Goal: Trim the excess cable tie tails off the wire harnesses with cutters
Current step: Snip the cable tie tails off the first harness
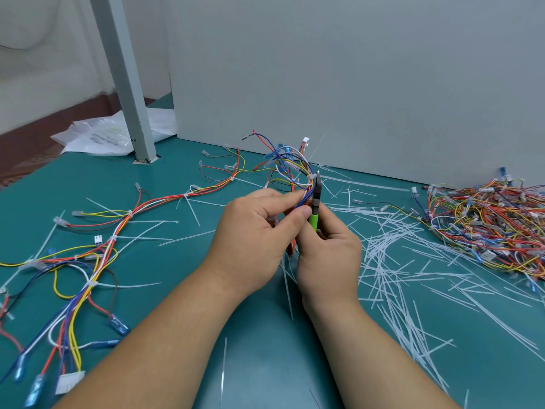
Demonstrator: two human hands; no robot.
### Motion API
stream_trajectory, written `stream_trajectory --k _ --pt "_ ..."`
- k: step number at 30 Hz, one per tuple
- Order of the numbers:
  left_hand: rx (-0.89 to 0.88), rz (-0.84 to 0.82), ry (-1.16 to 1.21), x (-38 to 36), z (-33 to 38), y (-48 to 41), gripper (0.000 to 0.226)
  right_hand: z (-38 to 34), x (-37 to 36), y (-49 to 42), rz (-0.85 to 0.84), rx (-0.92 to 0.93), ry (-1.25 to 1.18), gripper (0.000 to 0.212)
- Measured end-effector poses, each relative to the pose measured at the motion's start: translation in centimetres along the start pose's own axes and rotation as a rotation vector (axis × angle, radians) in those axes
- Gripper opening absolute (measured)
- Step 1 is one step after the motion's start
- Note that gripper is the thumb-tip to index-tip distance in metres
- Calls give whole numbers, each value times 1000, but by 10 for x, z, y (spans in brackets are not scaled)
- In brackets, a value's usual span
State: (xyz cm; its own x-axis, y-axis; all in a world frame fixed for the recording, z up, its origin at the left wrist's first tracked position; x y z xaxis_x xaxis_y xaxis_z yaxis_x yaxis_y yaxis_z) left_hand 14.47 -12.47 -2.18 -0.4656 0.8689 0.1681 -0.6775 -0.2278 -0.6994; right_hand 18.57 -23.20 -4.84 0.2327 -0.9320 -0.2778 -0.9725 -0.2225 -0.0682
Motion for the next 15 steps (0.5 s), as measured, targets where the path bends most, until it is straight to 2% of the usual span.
stream_trajectory --k 8,12,15 --pt "2 19 -2 0 -3 0 24 3 3 -3 66 22 57 17" --pt "-18 27 -44 0 0 0 24 9 15 -8 248 -78 -50 17" --pt "-59 39 -68 2 3 -1 29 11 20 -10 274 -94 -142 11"
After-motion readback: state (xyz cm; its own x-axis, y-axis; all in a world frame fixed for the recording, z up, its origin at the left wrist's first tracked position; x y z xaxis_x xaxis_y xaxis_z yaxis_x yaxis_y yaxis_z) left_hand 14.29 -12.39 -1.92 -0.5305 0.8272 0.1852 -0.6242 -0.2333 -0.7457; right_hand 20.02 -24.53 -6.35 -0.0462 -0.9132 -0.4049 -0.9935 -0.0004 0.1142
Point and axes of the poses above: each hand's wrist, its own y-axis away from the middle knuckle, its own x-axis out of the back of the hand, z = x × y, the point moved 4 cm from there along -y, towards the middle knuckle, and after that the axes turned 14 degrees about -x, right-handed, at the moved point
